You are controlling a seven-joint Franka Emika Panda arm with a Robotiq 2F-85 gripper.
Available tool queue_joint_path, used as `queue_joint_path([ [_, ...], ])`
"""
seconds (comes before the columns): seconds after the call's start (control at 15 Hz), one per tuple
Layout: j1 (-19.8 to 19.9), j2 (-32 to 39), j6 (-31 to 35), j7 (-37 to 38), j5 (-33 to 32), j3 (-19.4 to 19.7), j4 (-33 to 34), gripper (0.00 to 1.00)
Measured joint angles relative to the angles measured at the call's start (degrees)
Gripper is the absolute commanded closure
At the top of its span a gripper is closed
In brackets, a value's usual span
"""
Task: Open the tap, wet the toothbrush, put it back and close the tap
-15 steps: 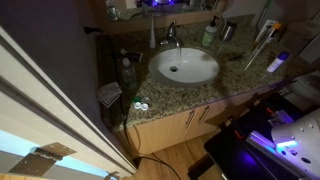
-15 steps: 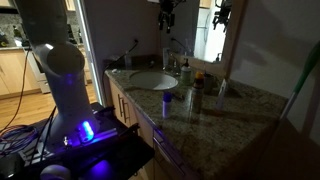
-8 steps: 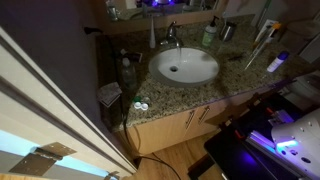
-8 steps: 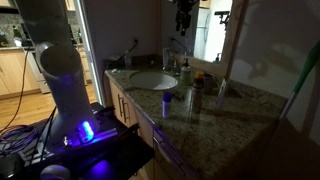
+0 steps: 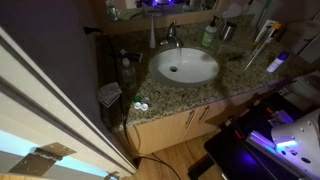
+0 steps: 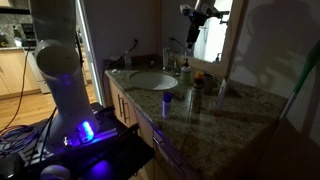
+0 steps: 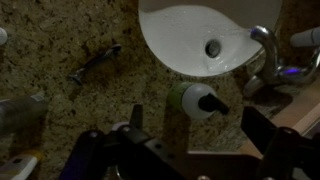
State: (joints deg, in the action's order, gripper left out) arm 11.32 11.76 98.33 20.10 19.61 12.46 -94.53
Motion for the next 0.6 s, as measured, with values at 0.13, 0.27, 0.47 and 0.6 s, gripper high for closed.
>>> queue_joint_path([
  [0.13, 2.6, 3.0, -1.3, -0.1, 1.8, 1.2, 2.6, 0.0],
  [0.27, 3.0, 3.7, -2.0, -0.1, 2.1, 1.2, 3.7, 0.0],
  [0.47, 2.9, 4.2, -2.5, 4.0, 2.2, 1.3, 3.9, 0.0],
  [0.6, 3.7, 6.3, -2.6, 8.2, 3.3, 1.8, 4.1, 0.0],
])
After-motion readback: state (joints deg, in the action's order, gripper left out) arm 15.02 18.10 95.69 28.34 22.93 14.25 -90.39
